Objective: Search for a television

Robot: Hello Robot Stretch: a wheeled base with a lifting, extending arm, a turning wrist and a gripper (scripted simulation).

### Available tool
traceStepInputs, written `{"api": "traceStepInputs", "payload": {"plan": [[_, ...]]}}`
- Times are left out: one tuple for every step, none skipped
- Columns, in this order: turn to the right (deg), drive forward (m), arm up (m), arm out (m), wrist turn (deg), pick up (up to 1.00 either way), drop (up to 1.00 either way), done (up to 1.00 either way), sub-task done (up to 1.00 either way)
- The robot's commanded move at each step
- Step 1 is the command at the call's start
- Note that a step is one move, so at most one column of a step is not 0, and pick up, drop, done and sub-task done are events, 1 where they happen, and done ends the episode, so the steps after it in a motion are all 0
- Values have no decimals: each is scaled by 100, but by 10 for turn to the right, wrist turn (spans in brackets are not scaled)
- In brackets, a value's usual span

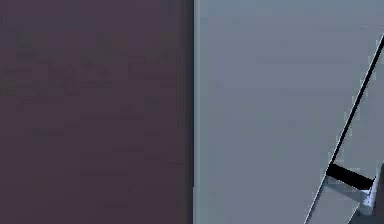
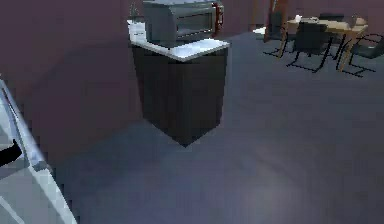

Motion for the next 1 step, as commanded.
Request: {"api": "traceStepInputs", "payload": {"plan": [[450, 0, 0, 0, 0, 0, 0, 0, 0]]}}
